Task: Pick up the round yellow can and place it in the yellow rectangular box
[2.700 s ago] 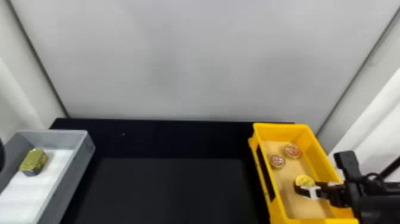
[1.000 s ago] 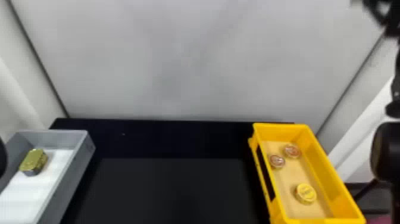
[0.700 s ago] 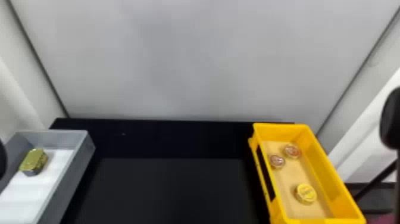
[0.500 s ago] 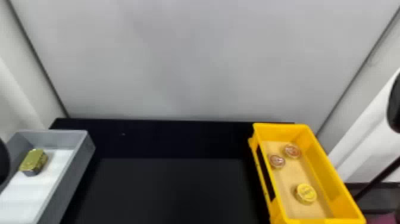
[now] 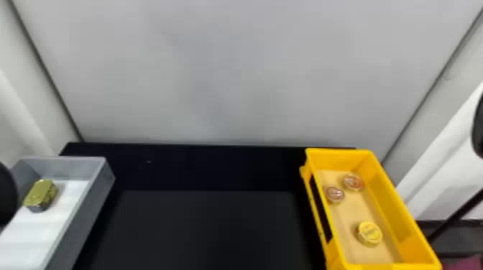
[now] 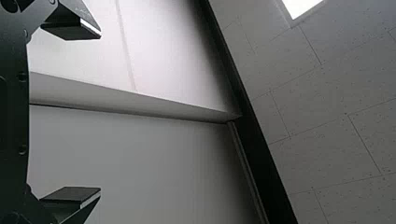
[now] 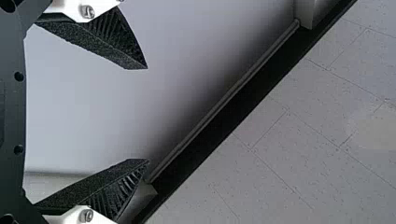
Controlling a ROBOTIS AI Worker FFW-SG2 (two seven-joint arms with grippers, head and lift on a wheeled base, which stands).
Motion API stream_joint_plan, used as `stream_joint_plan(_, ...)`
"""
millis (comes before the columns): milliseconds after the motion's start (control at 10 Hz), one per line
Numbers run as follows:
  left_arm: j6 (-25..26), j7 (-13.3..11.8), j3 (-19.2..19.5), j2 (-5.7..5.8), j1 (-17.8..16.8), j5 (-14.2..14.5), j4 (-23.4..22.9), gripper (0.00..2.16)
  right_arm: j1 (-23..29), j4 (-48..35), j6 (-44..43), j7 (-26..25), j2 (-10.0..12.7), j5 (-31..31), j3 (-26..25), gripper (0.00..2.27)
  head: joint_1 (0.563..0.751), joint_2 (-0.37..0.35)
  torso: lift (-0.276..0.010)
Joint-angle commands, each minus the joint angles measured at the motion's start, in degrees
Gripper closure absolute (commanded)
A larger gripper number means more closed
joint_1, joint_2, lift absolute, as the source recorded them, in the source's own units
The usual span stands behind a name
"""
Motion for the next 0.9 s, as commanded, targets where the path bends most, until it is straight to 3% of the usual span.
stream_joint_plan(0, 0.0, 0.0, 0.9, 0.16, 0.6, 0.0, -0.4, 0.10, 0.1, -0.3, -1.7, -0.8, 0.0, 2.2, -1.2, 0.07, 0.694, -0.078, 0.000)
stream_joint_plan(100, 0.0, 0.0, 1.4, 0.16, 1.0, 0.0, -0.7, 0.10, 0.3, -0.4, -3.0, -2.2, -0.2, 5.5, -1.2, 0.07, 0.694, -0.078, 0.000)
stream_joint_plan(400, 0.5, -0.1, 1.8, 0.51, 1.1, 0.0, -1.2, 0.10, 1.7, -0.4, -4.6, -5.0, 0.1, 5.8, -2.4, 0.08, 0.694, -0.078, 0.000)
stream_joint_plan(800, 0.5, -0.1, 1.5, 0.77, 1.0, 0.0, -1.3, 0.10, 1.8, -0.4, -4.8, -5.0, 0.2, 5.8, -2.4, 0.09, 0.694, -0.078, 0.000)
